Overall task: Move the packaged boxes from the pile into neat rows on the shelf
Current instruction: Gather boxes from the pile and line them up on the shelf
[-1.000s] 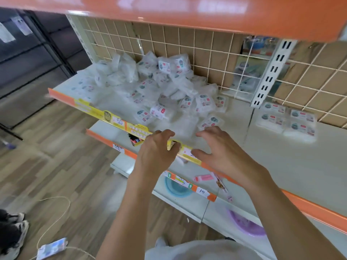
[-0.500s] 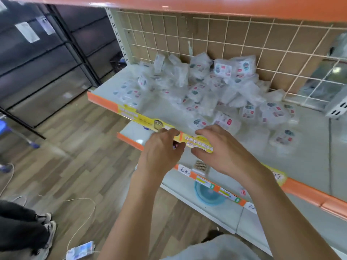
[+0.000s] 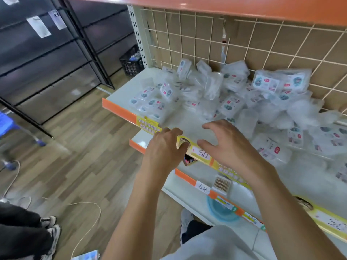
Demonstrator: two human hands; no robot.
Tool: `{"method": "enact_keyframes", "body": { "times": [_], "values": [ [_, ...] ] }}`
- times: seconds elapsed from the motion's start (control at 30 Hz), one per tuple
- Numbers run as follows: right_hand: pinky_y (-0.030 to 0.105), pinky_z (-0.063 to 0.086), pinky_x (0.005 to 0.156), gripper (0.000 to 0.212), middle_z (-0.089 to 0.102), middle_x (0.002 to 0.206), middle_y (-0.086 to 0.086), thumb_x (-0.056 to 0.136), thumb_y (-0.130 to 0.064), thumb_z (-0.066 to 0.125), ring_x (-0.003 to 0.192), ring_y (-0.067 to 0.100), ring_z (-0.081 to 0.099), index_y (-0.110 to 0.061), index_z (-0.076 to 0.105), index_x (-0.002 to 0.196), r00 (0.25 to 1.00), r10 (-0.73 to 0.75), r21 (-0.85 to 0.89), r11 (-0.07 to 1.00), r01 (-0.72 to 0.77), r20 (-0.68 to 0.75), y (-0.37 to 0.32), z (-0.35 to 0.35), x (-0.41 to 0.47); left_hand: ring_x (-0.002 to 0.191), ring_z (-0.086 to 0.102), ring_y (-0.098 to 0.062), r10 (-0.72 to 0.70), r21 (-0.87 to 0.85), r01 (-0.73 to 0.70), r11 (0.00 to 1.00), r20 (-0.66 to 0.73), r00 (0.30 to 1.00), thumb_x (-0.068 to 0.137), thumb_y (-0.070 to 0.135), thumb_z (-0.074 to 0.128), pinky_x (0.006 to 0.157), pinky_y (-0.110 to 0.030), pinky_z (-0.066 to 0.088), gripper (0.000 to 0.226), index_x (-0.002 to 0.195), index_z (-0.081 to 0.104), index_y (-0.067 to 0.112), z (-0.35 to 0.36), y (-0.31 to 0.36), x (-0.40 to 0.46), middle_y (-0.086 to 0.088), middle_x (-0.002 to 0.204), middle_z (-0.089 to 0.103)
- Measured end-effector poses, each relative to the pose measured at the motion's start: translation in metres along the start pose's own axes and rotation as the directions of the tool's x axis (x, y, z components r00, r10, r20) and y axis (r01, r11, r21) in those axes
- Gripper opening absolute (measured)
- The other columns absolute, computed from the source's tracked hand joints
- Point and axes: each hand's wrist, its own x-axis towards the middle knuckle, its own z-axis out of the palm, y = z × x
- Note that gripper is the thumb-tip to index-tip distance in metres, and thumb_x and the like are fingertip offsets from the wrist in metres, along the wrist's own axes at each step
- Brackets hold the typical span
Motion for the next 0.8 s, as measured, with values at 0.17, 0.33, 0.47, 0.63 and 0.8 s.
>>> {"method": "enact_keyframes", "body": {
  "times": [0.17, 0.33, 0.47, 0.63, 0.8],
  "values": [
    [0.030, 0.036, 0.103, 0.050, 0.050, 0.138, 0.002, 0.092, -0.040, 0.064, 0.129, 0.022, 0.048, -0.022, 0.053, 0.138, 0.993, 0.098, 0.019, 0.995, -0.097, -0.072, -0.007, 0.001, 0.043, 0.114, 0.059, -0.025, 0.048, -0.006, -0.048, 0.999, 0.032, 0.998, 0.093, 0.037, 0.063, 0.094, -0.037, 0.048, 0.042, 0.132, 0.061, 0.022, -0.014, -0.014, 0.048, -0.004, 0.117, 0.064],
    [0.039, 0.040, 0.104, 0.059, 0.048, 0.138, 0.010, 0.089, -0.043, 0.068, 0.130, 0.030, 0.045, -0.015, 0.051, 0.138, 0.959, 0.226, 0.019, 0.974, -0.226, -0.172, -0.008, 0.009, 0.076, 0.118, 0.056, -0.026, 0.042, -0.021, -0.042, 0.999, 0.011, 0.999, 0.094, 0.037, 0.062, 0.095, -0.035, 0.046, 0.042, 0.134, 0.060, 0.024, -0.025, -0.031, 0.089, -0.003, 0.125, 0.063],
    [0.044, 0.037, 0.107, 0.081, 0.037, 0.143, 0.014, 0.079, -0.054, 0.075, 0.137, 0.036, 0.032, -0.013, 0.043, 0.142, 0.915, 0.337, 0.001, 0.939, -0.345, -0.220, -0.011, 0.026, 0.088, 0.117, 0.058, -0.027, 0.071, -0.063, -0.069, 0.996, 0.026, 0.997, 0.093, 0.035, 0.064, 0.097, -0.040, 0.049, 0.043, 0.134, 0.061, 0.020, -0.028, -0.041, 0.111, -0.008, 0.124, 0.062],
    [0.045, 0.041, 0.103, 0.084, 0.031, 0.142, 0.014, 0.075, -0.052, 0.079, 0.132, 0.034, 0.032, -0.015, 0.042, 0.140, 0.844, 0.432, -0.061, 0.879, -0.473, -0.318, -0.017, 0.050, 0.103, 0.105, 0.061, -0.035, 0.149, -0.112, -0.150, 0.982, -0.021, 0.989, 0.090, 0.034, 0.069, 0.095, -0.046, 0.049, 0.044, 0.130, 0.062, 0.016, -0.025, -0.055, 0.141, -0.012, 0.122, 0.061],
    [0.043, 0.044, 0.094, 0.064, 0.041, 0.136, 0.011, 0.078, -0.037, 0.080, 0.122, 0.034, 0.044, -0.016, 0.055, 0.133, 0.755, 0.460, 0.073, 0.871, -0.486, -0.467, -0.020, 0.065, 0.108, 0.116, 0.053, -0.039, 0.159, -0.156, -0.161, 0.975, -0.023, 0.987, 0.090, 0.031, 0.070, 0.102, -0.044, 0.041, 0.053, 0.136, 0.055, 0.009, -0.027, -0.077, 0.166, -0.019, 0.130, 0.055]
  ]
}}
